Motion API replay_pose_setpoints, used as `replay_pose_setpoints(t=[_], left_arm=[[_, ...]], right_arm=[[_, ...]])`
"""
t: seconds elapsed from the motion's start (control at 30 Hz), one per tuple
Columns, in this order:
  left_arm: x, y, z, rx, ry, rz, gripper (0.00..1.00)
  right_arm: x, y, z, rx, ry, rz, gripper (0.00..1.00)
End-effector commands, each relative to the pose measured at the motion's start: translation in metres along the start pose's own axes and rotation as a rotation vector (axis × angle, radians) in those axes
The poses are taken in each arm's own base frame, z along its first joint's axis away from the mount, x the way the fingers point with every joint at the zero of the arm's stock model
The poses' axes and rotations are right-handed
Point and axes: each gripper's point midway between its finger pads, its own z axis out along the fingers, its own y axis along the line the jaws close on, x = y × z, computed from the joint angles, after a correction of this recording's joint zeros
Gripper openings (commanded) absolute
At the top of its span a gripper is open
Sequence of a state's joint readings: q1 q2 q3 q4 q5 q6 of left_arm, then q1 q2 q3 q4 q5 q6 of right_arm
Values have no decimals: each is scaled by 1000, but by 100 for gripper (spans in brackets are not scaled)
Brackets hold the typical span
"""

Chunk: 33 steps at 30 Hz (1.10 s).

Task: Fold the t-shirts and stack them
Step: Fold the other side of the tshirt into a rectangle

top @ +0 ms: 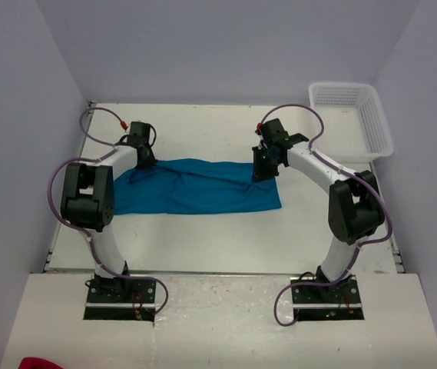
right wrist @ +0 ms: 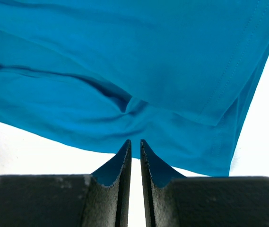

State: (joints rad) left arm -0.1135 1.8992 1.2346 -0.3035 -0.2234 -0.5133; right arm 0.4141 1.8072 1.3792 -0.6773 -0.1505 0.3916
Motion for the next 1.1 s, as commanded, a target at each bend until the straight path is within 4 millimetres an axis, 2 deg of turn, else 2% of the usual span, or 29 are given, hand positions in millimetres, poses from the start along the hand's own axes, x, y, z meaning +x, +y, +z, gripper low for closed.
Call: replay_pose_setpoints(t=[0.0,0.13,0.37,0.43,0.53,0.57,0.63,0.67,0.73,0.93,1.07], left_arm=[[-11,3,-16,3,-50,-16,19],[-4,2,-15,17,-38,-15,36],[4,0,-5,25,-14,-13,38],[4,-1,-2,28,-14,-17,37],[4,-5,1,41,-14,-18,27],[3,-6,1,50,-13,-20,20],[1,-9,1,57,-18,-21,13],[-1,-10,-1,64,-21,-22,5],[-5,-13,-4,76,-28,-23,0],[-19,-24,-27,131,-63,-21,0],[-21,-35,-54,132,-93,-2,0]], right_arm=[[-7,12,-7,-45,-35,-19,14],[-5,12,-5,-51,-28,-18,14],[-6,11,-8,-48,-37,-19,14],[-5,10,-8,-47,-37,-18,14],[-4,11,-7,-50,-35,-18,14],[-4,12,-7,-52,-34,-16,14],[-4,12,-6,-53,-32,-18,14],[-4,11,-5,-49,-27,-16,14],[-4,11,-5,-49,-27,-16,14],[-7,11,-4,-42,-30,-13,14],[-9,7,-4,-21,-37,-14,14]])
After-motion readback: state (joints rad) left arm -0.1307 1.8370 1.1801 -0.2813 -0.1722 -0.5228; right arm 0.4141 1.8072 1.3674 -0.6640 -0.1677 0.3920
